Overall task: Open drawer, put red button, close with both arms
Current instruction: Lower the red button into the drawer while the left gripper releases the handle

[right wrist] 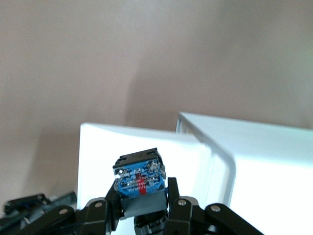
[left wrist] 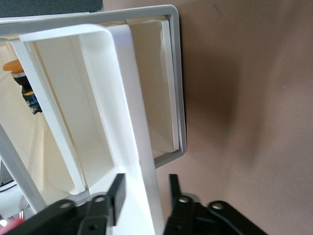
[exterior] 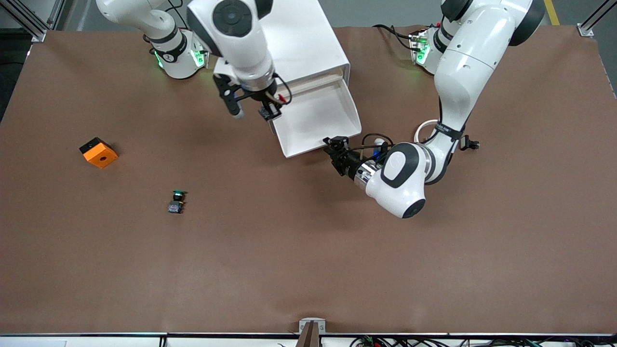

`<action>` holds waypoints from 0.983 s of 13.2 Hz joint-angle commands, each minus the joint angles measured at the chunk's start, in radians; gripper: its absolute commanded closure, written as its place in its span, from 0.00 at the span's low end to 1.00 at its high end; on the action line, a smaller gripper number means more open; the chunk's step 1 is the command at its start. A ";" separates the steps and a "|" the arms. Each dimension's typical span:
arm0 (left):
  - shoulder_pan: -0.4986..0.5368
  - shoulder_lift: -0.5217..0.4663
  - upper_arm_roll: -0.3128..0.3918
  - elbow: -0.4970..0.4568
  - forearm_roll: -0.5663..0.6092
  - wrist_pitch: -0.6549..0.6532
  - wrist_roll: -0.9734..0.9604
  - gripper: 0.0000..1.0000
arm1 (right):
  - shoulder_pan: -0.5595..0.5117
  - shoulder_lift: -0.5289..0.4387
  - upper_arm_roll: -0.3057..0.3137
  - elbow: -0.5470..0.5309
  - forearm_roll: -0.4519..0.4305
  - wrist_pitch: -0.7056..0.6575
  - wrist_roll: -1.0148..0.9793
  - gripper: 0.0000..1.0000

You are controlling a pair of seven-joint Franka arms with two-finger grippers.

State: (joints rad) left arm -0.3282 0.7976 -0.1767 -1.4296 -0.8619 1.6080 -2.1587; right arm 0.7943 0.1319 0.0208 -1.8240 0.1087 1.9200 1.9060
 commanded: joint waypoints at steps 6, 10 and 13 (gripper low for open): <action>0.044 -0.061 -0.007 0.141 0.147 -0.013 0.005 0.00 | 0.126 0.263 -0.019 0.248 -0.055 0.005 0.369 1.00; 0.103 -0.116 -0.007 0.170 0.302 -0.013 0.150 0.00 | 0.149 0.380 -0.019 0.339 -0.099 0.024 0.476 1.00; 0.136 -0.172 -0.006 0.170 0.427 -0.013 0.379 0.00 | 0.180 0.409 -0.019 0.365 -0.104 0.046 0.540 1.00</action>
State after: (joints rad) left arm -0.2101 0.6706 -0.1781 -1.2515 -0.5106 1.6054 -1.8890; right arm 0.9408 0.5146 0.0136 -1.5128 0.0208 1.9692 2.3791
